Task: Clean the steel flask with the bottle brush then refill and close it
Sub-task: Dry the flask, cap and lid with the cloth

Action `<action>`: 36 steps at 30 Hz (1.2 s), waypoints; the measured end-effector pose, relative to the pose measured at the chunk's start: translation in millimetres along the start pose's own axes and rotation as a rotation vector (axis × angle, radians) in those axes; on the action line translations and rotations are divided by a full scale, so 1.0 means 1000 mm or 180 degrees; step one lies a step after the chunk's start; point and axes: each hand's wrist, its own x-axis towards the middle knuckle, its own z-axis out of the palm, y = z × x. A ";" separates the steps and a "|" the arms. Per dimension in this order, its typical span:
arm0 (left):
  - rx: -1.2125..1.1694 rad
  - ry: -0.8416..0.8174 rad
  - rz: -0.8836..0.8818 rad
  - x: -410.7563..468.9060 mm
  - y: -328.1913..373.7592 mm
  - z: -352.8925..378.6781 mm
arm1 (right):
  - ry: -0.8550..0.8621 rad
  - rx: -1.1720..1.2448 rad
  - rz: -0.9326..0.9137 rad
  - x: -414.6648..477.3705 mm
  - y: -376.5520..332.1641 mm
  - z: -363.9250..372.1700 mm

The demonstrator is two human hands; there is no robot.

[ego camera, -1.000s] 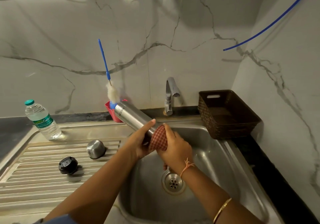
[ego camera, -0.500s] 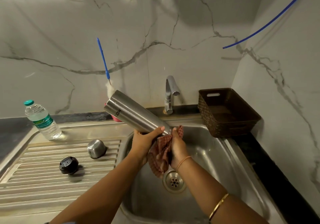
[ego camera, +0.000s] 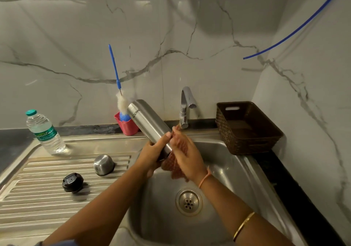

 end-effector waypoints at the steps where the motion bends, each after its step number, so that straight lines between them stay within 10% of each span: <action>1: 0.0156 -0.0131 0.0070 -0.002 0.000 -0.002 | -0.0213 0.0344 0.0425 0.005 -0.010 -0.006; 7: 0.1380 -0.0996 0.0242 -0.012 -0.003 -0.004 | -0.0308 0.1128 0.1314 0.031 -0.024 -0.020; 12: 0.1698 -0.0891 0.0418 -0.010 0.003 -0.011 | -0.0364 -0.0544 0.1199 0.021 -0.019 -0.004; 16: 0.1777 -0.0860 0.0261 -0.015 0.002 -0.014 | -0.0708 0.1073 0.1949 0.024 -0.012 -0.011; 22: 0.2179 -0.1082 0.0583 -0.018 -0.004 -0.022 | 0.0052 -0.0772 0.0149 0.030 -0.026 0.004; 26: 0.2665 -0.0655 0.0724 -0.012 -0.018 -0.026 | 0.0574 -0.0712 -0.0539 0.047 -0.041 -0.003; 36: 0.3328 -0.0450 0.0885 -0.006 -0.027 -0.048 | -0.0269 -0.2773 -0.1746 0.056 -0.055 -0.022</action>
